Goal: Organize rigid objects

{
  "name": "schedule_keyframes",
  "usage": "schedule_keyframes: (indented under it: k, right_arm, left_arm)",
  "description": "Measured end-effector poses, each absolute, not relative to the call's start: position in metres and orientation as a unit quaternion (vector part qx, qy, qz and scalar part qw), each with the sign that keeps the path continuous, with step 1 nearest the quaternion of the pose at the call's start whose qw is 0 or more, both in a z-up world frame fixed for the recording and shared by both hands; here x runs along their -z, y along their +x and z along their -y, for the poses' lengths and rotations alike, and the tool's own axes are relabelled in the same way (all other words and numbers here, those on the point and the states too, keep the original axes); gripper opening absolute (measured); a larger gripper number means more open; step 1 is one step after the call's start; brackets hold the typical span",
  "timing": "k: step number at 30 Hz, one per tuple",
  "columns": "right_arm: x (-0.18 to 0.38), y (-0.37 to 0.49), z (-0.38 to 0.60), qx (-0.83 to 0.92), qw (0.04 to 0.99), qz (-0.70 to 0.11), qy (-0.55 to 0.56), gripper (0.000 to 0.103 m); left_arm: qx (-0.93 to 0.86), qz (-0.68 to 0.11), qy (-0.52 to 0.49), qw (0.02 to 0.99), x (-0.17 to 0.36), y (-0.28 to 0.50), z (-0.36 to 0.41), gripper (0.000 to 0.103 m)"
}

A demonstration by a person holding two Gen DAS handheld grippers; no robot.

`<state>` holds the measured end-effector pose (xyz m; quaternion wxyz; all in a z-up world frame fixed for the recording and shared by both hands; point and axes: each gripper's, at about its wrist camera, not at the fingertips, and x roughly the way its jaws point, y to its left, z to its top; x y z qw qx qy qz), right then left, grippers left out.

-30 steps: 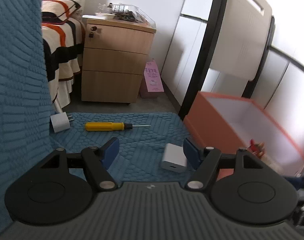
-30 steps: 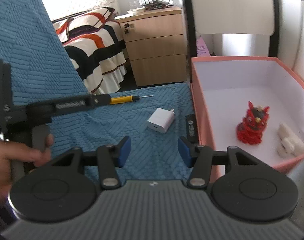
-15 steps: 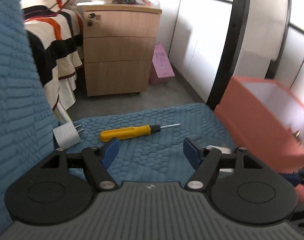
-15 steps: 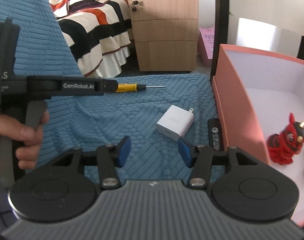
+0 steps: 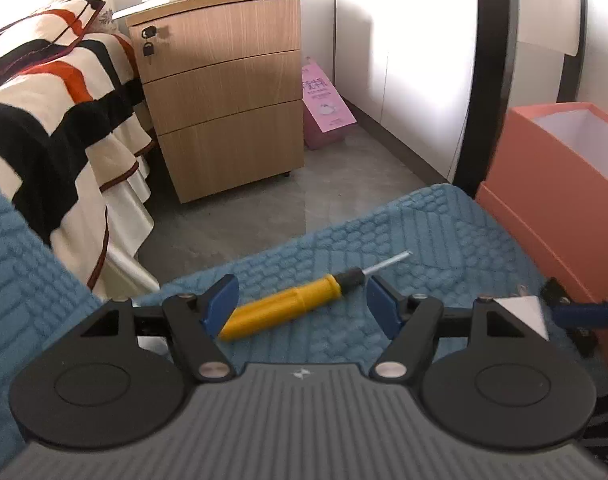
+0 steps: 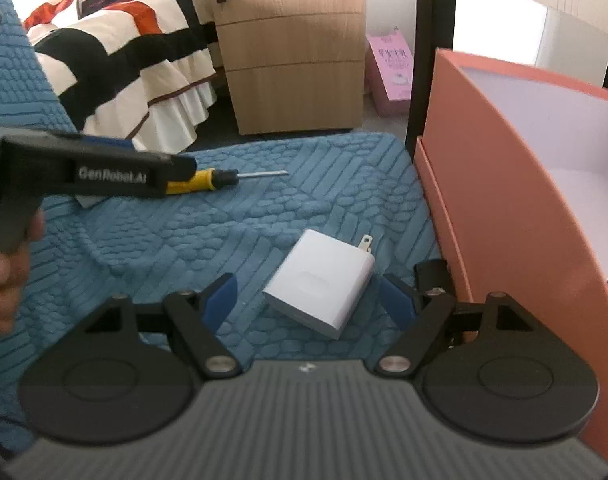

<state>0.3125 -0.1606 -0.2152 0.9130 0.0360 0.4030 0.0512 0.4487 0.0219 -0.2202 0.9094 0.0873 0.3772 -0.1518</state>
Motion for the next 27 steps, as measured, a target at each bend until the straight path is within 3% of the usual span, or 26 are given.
schedule_keyframes:
  k: [10,15,19,21,27]
  right_arm:
    - [0.228,0.315,0.160,-0.053,0.908,-0.416,0.027,0.078]
    - [0.228,0.316,0.163,-0.063,0.905,-0.419,0.026,0.064]
    - [0.228,0.317,0.165,-0.071,0.902,-0.424,0.029,0.061]
    - [0.227,0.317,0.165,-0.074,0.902,-0.425,0.029,0.061]
    - [0.226,0.317,0.169,-0.078,0.901,-0.427,0.033,0.060]
  left_arm:
    - [0.153,-0.418,0.078,0.892,0.247,0.486,-0.026,0.075]
    - [0.186,-0.451,0.083,0.869,0.263,0.488,-0.021,0.075]
    - [0.188,-0.459,0.088,0.864,0.263,0.485,-0.021,0.075]
    - [0.188,-0.460,0.084,0.864,0.263,0.483,-0.021,0.072]
    - [0.188,-0.462,0.091,0.862,0.258,0.467,-0.021,0.045]
